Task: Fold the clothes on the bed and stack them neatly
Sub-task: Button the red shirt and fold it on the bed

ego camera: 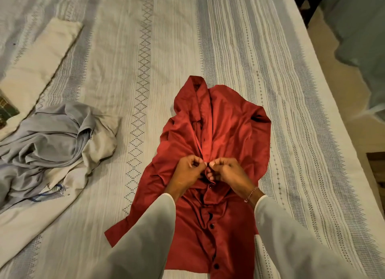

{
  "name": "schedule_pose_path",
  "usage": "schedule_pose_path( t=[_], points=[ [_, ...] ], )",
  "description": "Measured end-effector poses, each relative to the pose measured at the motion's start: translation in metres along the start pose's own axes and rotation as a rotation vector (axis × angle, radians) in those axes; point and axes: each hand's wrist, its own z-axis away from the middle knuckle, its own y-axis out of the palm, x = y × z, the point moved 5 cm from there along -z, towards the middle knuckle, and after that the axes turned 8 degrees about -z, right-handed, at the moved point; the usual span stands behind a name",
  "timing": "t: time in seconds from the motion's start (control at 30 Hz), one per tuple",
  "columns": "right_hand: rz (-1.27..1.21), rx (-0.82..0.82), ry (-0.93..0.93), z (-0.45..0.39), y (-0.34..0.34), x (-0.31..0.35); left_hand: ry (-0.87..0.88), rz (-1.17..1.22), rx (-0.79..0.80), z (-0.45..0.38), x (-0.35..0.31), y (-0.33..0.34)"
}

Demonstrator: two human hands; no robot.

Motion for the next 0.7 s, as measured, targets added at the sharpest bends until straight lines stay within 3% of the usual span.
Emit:
schedule_pose_path(
  t=[0.1, 0.2, 0.3, 0.37, 0.47, 0.53, 0.63, 0.7],
  points=[
    [0.129, -0.032, 0.108, 0.003, -0.008, -0.007, -0.057, -0.161, -0.001, 0.014, 0.010, 0.002],
    [0.547, -0.049, 0.154, 0.006, -0.016, -0.002, -0.206, -0.360, 0.080, 0.029, 0.016, 0.005],
    [0.904, -0.215, -0.261, 0.003, -0.009, 0.030, -0.246, -0.606, 0.186, 0.031, 0.007, 0.003],
    [0.843, -0.261, -0.535, 0.002, 0.004, 0.048, -0.133, -0.755, 0.057, 0.023, -0.017, -0.004],
    [0.772, -0.129, -0.697, -0.012, 0.020, 0.051, 0.255, -0.838, -0.217, 0.013, -0.064, -0.009],
    [0.814, -0.114, -0.688, -0.023, 0.022, 0.044, 0.441, -0.980, -0.147, 0.005, -0.075, -0.002],
    [0.857, -0.196, -0.582, -0.033, 0.016, 0.036, 0.413, -1.275, -0.125, -0.004, -0.067, -0.010],
    [0.837, -0.249, -0.516, -0.036, 0.008, 0.035, 0.353, -1.312, -0.190, -0.003, -0.063, -0.021]
  ],
)
